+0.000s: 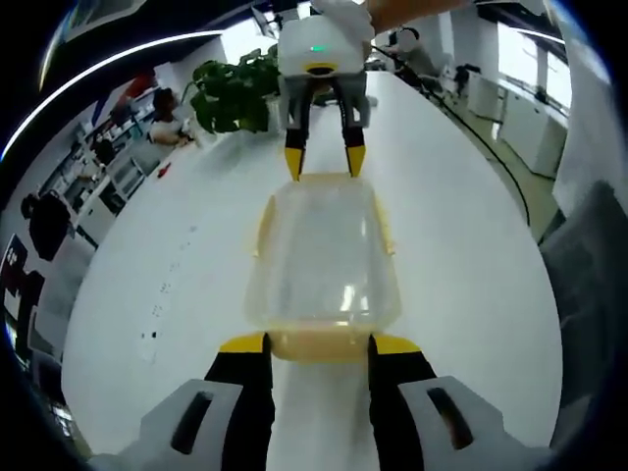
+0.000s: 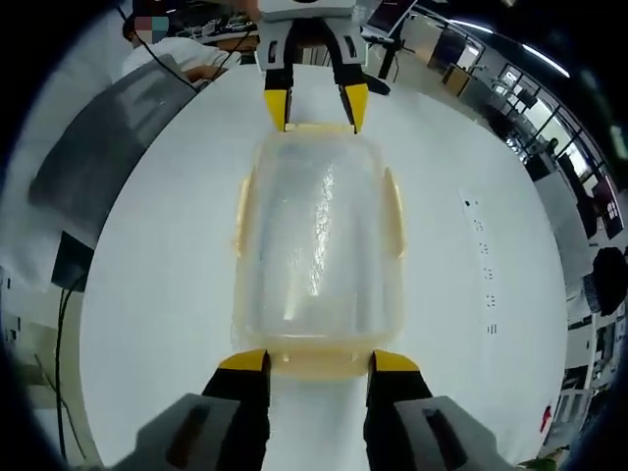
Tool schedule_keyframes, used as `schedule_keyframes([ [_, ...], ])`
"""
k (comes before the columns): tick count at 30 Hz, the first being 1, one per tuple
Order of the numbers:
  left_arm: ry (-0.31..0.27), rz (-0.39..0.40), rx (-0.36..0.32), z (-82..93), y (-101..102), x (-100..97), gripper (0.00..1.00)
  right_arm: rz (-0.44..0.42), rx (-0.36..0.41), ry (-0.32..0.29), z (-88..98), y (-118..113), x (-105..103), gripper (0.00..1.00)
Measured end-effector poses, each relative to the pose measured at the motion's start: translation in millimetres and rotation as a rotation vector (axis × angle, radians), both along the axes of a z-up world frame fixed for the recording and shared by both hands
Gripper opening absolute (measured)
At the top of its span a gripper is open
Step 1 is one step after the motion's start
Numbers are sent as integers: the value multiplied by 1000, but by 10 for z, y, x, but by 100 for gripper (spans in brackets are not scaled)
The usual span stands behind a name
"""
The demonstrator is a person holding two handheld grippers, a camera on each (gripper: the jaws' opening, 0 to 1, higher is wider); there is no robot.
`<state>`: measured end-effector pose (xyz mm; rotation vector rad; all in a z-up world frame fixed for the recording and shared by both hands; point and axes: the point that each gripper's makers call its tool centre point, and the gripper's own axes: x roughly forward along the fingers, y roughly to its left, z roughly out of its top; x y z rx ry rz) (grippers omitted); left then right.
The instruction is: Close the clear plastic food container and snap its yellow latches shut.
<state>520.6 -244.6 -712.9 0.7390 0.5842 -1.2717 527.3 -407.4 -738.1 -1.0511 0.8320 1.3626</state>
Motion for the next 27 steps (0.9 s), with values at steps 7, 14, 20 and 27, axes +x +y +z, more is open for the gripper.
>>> schedule_keyframes([
  [7, 3, -1, -20, 14, -55, 8, 35, -3, 0, -4, 47, -47, 7, 35],
  [14, 18, -6, -20, -25, -122, -36, 36, -8, -17, 11, -18, -116, -34, 36],
  [20, 18, -5, -10, -72, -131, -15, 36, -16, -9, 16, -26, -124, -27, 36],
  [27, 24, -9, -3, -124, -125, -6, 36, -19, -3, 25, -30, -119, -37, 36],
])
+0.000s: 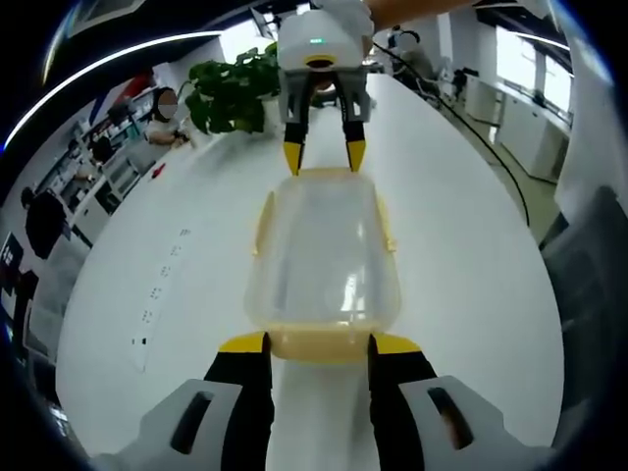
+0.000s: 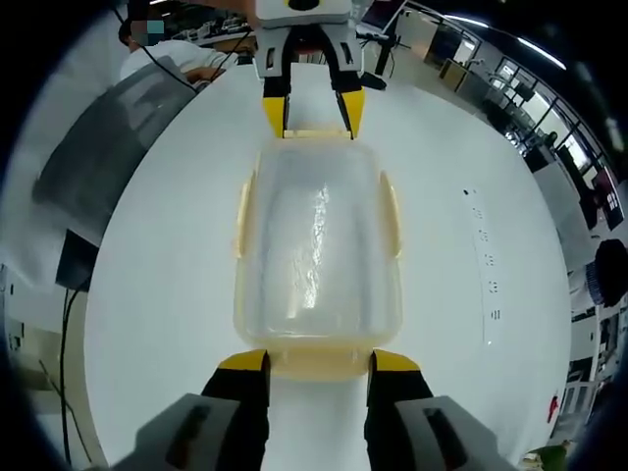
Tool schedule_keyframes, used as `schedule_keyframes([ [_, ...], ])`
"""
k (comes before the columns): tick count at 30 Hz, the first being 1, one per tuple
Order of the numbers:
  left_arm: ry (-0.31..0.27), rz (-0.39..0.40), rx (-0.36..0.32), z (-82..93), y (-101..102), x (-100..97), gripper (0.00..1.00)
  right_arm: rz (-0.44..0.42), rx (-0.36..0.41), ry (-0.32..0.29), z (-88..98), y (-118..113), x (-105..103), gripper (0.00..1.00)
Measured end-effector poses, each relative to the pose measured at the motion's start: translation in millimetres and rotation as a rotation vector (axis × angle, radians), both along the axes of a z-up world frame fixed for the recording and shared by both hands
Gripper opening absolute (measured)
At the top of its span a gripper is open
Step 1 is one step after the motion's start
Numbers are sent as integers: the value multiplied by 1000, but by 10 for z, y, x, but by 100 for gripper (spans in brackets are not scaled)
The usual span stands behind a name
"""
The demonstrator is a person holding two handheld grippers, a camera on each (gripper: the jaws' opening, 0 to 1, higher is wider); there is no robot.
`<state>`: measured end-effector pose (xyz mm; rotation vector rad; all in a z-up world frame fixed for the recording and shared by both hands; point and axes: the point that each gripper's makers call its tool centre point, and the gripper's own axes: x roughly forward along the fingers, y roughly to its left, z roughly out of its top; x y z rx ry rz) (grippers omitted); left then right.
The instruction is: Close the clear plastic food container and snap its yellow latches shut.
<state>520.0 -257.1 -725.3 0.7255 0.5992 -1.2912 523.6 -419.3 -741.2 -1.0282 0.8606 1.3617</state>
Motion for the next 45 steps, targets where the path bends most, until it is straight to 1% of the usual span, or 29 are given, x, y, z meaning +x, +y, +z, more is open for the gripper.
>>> schedule_keyframes([
  [2, -2, -4, 6, -21, -2, -2, 36, 0, 4, 6, -6, 0, -9, 37],
  [7, 0, -2, 17, -70, -1, 9, 37, 0, 15, -2, -2, -6, -10, 37],
  [12, 28, 22, 1, -48, 26, 34, 37, -25, 33, 1, -5, -22, -31, 38],
  [13, 25, 22, -3, -38, 33, 36, 39, -28, 38, 0, -1, -21, -34, 38],
  [15, 30, 23, -9, -28, 36, 37, 45, -40, 48, 2, 4, -26, -33, 38],
  [16, 24, 21, -8, -22, 39, 40, 46, -48, 53, 6, 12, -29, -45, 39],
  [18, 23, 18, -8, -7, 47, 33, 45, -53, 57, 7, 21, -46, -57, 41],
  [20, 37, 30, -25, 30, 46, 20, 46, -57, 54, 2, 23, -84, -75, 41],
  [22, 87, 74, -74, 69, 19, 3, 45, -67, 65, 8, 44, -99, -115, 42],
  [23, 93, 95, -76, 66, 43, 29, 45, -69, 64, 3, 44, -114, -133, 44],
  [27, 100, 109, -76, 64, 54, 22, 40, -90, 67, 1, 46, -147, -172, 44],
  [31, 100, 138, -72, 82, 63, 42, 40, -121, 85, 2, 77, -129, -190, 44],
  [34, 115, 207, -113, 167, 55, 96, 40, -185, 128, 18, 131, -84, -187, 45],
  [36, 120, 244, -131, 208, 52, 122, 40, -218, 147, 13, 172, -64, -159, 46],
  [39, 124, 285, -143, 247, 47, 140, 41, -309, 187, 19, 243, -25, -108, 46],
  [41, 121, 307, -128, 243, 51, 145, 42, -362, 211, 21, 279, 0, -64, 47],
  [42, 116, 309, -123, 241, 49, 144, 41, -375, 216, 19, 292, 12, -55, 47],
  [43, 111, 322, -109, 232, 60, 153, 40, -403, 203, 18, 290, -9, -45, 47],
  [45, 120, 351, -111, 236, 54, 163, 41, -436, 219, 21, 305, 21, -18, 48],
])
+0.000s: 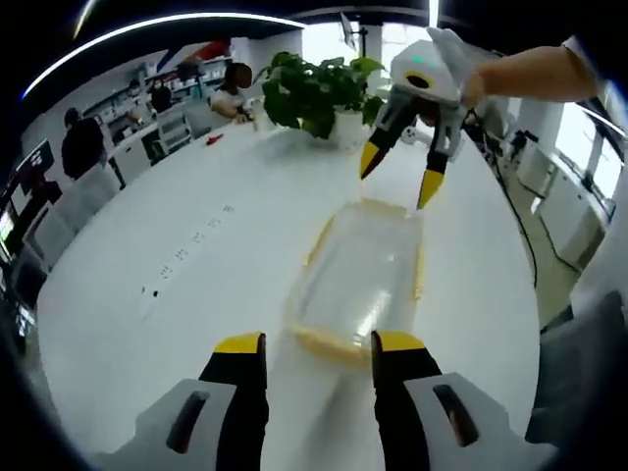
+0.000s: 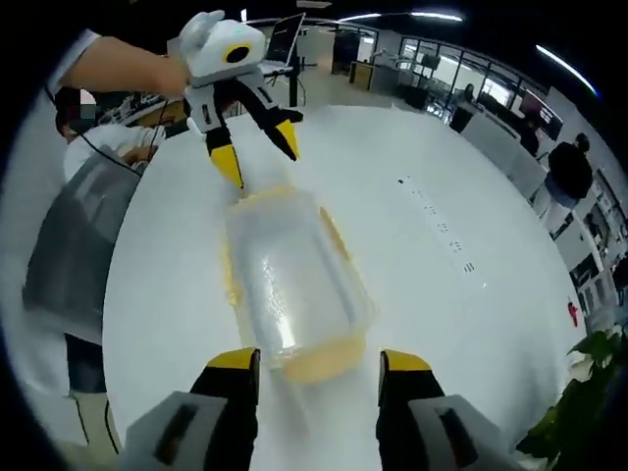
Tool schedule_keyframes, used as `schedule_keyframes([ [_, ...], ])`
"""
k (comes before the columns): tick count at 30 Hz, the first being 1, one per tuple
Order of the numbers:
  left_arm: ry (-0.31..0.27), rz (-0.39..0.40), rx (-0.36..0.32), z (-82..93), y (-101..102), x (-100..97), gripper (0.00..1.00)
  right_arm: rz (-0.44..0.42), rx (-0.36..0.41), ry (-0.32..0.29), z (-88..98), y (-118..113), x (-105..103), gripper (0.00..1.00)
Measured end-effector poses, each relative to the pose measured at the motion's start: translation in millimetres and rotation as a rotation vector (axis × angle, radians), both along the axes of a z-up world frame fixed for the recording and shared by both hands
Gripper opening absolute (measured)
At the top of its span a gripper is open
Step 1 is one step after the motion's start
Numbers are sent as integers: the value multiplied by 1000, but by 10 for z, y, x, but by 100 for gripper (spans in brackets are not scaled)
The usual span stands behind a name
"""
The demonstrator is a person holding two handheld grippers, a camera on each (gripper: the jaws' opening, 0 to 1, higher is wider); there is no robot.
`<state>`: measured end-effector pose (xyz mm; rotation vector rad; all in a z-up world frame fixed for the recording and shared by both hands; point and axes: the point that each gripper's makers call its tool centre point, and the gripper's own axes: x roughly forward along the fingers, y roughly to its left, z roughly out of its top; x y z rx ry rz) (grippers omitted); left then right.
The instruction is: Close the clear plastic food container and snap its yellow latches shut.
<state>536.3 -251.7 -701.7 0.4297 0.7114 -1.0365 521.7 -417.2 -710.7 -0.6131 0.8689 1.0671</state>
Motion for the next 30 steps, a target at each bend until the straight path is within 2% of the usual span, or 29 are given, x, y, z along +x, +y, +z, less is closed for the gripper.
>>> schedule_keyframes([
  [4, 21, 47, -3, 0, -24, -6, 42, -104, 24, 27, 28, 28, 32, 48],
  [6, 21, 54, -6, 4, -40, -15, 41, -130, 39, 31, 54, 61, 39, 46],
  [8, 31, 76, -7, -7, -51, -29, 41, -171, 37, 57, 49, 64, 27, 42],
  [10, 51, 93, -17, -24, -69, -50, 41, -238, 52, 92, 33, 91, 19, 43],
  [12, 68, 116, -24, -32, -81, -61, 40, -255, 53, 94, 3, 109, 30, 44],
  [16, 100, 175, -47, -44, -104, -58, 39, -305, 34, 115, -52, 103, 5, 41],
  [18, 106, 188, -36, -81, -102, -53, 37, -322, 32, 121, -63, 102, 8, 41],
  [20, 100, 192, -22, -112, -102, -63, 39, -351, 29, 140, -86, 98, 3, 42],
  [22, 142, 226, -30, -139, -109, -97, 40, -367, 31, 149, -94, 98, -1, 42],
  [25, 145, 243, -35, -149, -120, -88, 40, -398, 35, 164, -117, 103, 3, 42],
  [28, 162, 254, -33, -192, -135, -106, 41, -431, 46, 181, -147, 116, 13, 42],
  [30, 191, 273, -39, -217, -141, -132, 41, -494, 91, 204, -143, 147, 45, 42],
])
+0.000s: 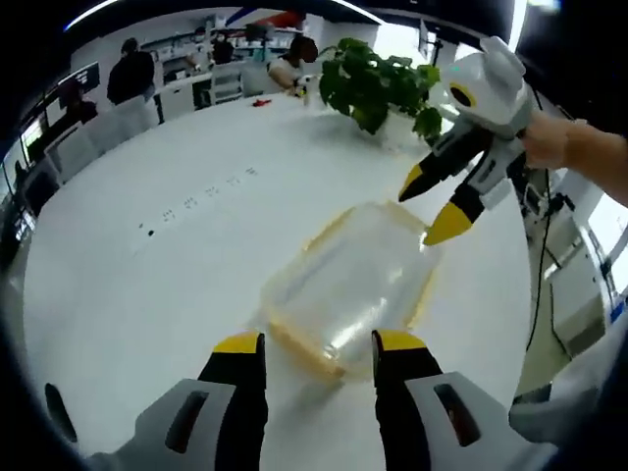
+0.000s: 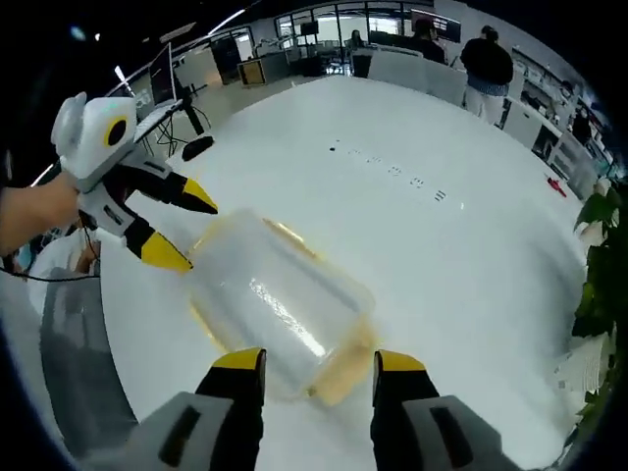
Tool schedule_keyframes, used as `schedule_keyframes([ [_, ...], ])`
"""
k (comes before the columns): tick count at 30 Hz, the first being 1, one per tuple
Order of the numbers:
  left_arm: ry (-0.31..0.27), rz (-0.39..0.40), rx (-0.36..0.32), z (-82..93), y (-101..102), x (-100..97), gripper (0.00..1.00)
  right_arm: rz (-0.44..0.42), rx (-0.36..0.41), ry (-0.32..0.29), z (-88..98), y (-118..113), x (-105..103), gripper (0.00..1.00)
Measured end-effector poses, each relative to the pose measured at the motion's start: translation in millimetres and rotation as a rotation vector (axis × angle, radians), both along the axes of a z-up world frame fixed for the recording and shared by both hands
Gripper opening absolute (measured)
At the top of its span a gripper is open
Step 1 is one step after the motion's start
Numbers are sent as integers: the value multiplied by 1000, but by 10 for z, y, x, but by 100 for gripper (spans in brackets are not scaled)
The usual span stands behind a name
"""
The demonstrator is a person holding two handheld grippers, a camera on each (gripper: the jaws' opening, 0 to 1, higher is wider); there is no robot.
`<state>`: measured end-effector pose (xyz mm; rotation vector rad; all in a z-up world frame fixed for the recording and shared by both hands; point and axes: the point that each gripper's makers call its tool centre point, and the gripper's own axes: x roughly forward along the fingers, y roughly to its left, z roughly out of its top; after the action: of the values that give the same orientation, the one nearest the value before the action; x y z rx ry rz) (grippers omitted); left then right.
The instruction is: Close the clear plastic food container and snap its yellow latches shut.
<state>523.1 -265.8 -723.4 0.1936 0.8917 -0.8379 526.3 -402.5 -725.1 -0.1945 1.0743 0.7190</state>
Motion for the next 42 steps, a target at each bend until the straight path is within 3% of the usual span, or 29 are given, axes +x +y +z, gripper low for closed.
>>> schedule_keyframes([
  [6, 44, 24, -7, -71, -39, -40, 40, -25, -11, 44, -69, -14, -23, 38],
  [19, 95, 66, -39, -80, -48, -47, 38, -52, 27, 76, -95, 27, -33, 38],
  [21, 128, 86, -50, -89, -46, -63, 37, -51, 31, 79, -93, 30, -37, 37],
  [32, 127, 72, -50, -90, -54, -59, 33, -55, 28, 97, -99, 43, -46, 35],
  [33, 144, 47, -56, -87, -70, -85, 31, -49, 20, 96, -101, 56, -42, 35],
  [34, 230, 135, -21, -193, -21, -150, 31, -52, 5, 105, -93, 24, -56, 35],
  [37, 192, 90, -43, -218, -87, -74, 30, -38, 19, 106, -87, 37, -48, 33],
  [38, 188, 85, -36, -198, -86, -87, 30, -33, 22, 140, -96, 21, -91, 32],
  [42, 186, 82, -39, -199, -98, -68, 30, -47, 19, 123, -111, 28, -59, 32],
])
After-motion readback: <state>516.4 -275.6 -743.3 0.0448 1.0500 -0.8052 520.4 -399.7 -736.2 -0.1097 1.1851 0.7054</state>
